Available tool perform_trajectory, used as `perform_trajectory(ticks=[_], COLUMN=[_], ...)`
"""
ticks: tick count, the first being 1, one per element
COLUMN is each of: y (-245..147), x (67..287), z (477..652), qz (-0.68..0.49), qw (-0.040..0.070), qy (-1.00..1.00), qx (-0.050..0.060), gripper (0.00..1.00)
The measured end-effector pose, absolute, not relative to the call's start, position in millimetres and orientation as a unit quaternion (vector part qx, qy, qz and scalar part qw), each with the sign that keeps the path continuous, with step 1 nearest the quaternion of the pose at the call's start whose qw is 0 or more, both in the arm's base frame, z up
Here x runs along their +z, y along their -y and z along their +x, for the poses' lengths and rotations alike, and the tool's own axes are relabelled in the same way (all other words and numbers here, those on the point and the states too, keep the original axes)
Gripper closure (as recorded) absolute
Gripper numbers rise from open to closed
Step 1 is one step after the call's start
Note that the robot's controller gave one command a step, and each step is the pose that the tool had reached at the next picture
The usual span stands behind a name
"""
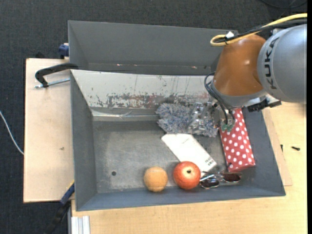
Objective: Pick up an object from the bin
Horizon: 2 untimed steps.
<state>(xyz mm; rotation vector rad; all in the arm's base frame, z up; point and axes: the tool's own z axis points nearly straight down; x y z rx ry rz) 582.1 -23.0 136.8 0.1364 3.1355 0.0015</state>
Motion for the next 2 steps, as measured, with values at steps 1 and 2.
perform_trajectory(ticks=[1, 2], y=[23.0, 23.0], x=[136.7, 136.7], z=[582.1, 582.1], qz=[0.043, 0.043], qw=[0.002, 0.002], qy=[-0.999, -0.999], qx=[0.000, 0.000], gripper=[0.00, 0.00])
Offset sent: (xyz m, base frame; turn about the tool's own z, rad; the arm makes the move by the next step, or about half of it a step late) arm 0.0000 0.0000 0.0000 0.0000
